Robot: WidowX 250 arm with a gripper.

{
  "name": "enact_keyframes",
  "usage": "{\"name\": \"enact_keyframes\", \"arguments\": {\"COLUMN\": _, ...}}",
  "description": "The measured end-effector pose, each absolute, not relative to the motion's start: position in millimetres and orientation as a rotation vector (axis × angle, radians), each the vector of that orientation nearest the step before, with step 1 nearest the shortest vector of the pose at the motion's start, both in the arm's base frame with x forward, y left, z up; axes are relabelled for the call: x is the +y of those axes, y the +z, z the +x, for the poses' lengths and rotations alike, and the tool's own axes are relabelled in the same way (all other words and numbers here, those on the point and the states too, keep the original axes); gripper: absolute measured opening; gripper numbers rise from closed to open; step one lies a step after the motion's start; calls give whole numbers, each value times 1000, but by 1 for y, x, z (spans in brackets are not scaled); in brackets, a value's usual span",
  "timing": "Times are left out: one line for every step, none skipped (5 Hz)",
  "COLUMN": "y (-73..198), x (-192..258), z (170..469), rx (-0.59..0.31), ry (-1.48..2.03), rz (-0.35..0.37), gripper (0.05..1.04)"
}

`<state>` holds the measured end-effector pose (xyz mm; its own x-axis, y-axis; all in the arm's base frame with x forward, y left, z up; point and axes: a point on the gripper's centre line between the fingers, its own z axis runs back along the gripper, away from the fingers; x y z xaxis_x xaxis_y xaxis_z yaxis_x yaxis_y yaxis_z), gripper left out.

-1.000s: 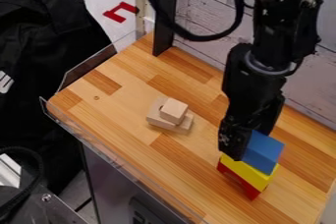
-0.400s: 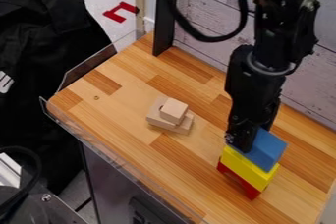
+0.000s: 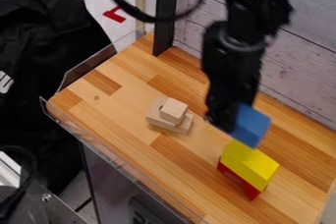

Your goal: Put the blue rectangular block on top of the arch

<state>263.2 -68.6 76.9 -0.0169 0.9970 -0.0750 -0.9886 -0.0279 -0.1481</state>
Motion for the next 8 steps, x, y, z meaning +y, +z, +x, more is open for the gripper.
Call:
{"name": "enact_keyframes", "arguments": {"y": 82, "x": -43, "z": 270, "rx": -73, "ry": 1687, "rz": -225, "gripper": 559}}
{"name": "enact_keyframes", "arguments": {"y": 80, "x": -23, "z": 274, "rx": -62, "ry": 1730, "rz": -236, "gripper": 559}}
{"name": "enact_keyframes", "arguments": {"y": 70, "x": -5, "z": 276, "rx": -31, "ry": 1727, "rz": -208, "gripper": 559}}
{"name": "enact_keyframes", "arguments": {"y": 61, "x": 10, "z": 276, "rx": -11, "ry": 1700, "rz": -163, "gripper": 559}}
{"name": "enact_keyframes", "arguments": {"y": 49, "x": 19, "z": 276, "rx": 22, "ry": 1676, "rz": -130, "gripper": 559}}
{"name": "enact_keyframes", "arguments": {"y": 44, "x": 23, "z": 279, "rx": 31, "ry": 1666, "rz": -114, "gripper": 559}}
{"name": "enact_keyframes", "arguments": {"y": 38, "x": 23, "z": 278, "rx": 50, "ry": 1667, "rz": -101, "gripper": 559}}
{"name": "enact_keyframes", "arguments": {"y": 35, "x": 23, "z": 278, "rx": 56, "ry": 1669, "rz": -98, "gripper": 559}}
